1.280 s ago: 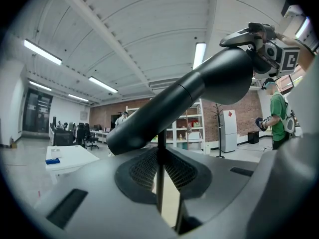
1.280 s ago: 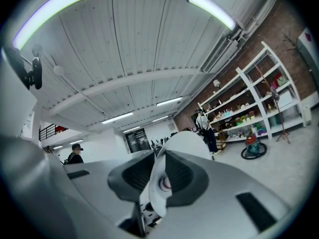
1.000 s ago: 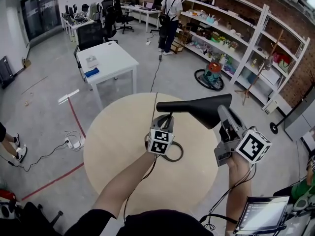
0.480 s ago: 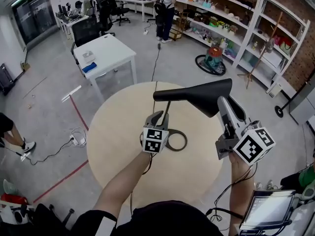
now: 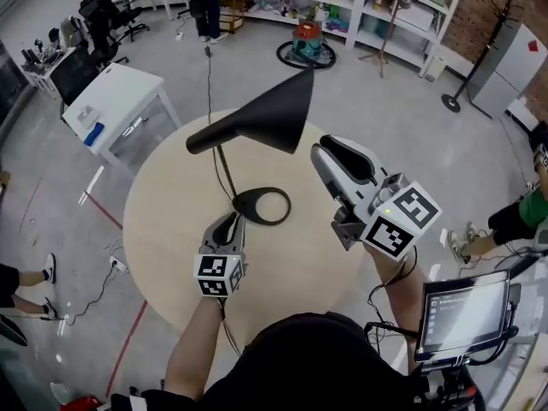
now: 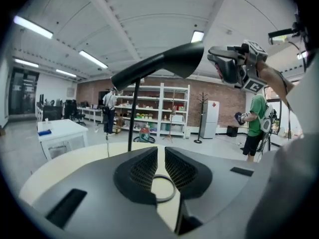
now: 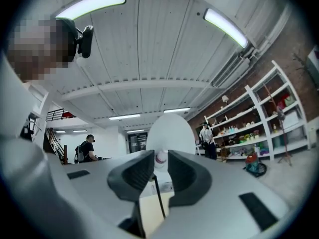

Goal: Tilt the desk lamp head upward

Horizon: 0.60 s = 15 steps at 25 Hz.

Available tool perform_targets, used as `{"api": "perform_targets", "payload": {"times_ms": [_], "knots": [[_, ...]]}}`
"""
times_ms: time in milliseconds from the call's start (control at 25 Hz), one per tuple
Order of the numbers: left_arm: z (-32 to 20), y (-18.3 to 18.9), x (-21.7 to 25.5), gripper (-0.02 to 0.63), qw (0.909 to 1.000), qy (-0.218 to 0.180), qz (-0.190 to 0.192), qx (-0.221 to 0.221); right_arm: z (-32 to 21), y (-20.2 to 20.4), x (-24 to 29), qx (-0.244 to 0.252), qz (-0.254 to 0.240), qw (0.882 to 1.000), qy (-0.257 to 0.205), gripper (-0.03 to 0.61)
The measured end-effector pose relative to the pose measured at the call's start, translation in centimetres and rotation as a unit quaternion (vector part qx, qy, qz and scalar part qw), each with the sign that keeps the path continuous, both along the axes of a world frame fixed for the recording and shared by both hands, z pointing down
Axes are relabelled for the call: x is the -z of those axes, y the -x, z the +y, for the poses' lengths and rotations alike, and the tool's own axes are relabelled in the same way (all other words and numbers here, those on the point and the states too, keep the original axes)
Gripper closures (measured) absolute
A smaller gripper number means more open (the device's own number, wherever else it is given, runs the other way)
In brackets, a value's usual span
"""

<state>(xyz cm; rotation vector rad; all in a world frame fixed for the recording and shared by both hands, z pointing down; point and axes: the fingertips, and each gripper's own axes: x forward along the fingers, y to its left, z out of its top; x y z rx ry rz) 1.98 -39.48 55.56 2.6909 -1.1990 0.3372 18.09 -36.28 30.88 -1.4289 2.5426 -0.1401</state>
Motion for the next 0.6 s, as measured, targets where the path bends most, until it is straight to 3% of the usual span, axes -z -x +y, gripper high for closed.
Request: {"api": "perform_targets", "payload": {"times_ms": [280,600], "knots": [[5.6,-0.3,-0.4,0.568,0.995,0.073,0.059,-0.033,1.7,1.6,-7.6,0.008,-0.03,0.996,0.081,0.511],[10.2,0.6,-1.1,0.568,0.9882,0.133,0.059,-0.046,6.5,3.4,-17.2,0.005,-0.003,0.987,0.159,0.511]]}}
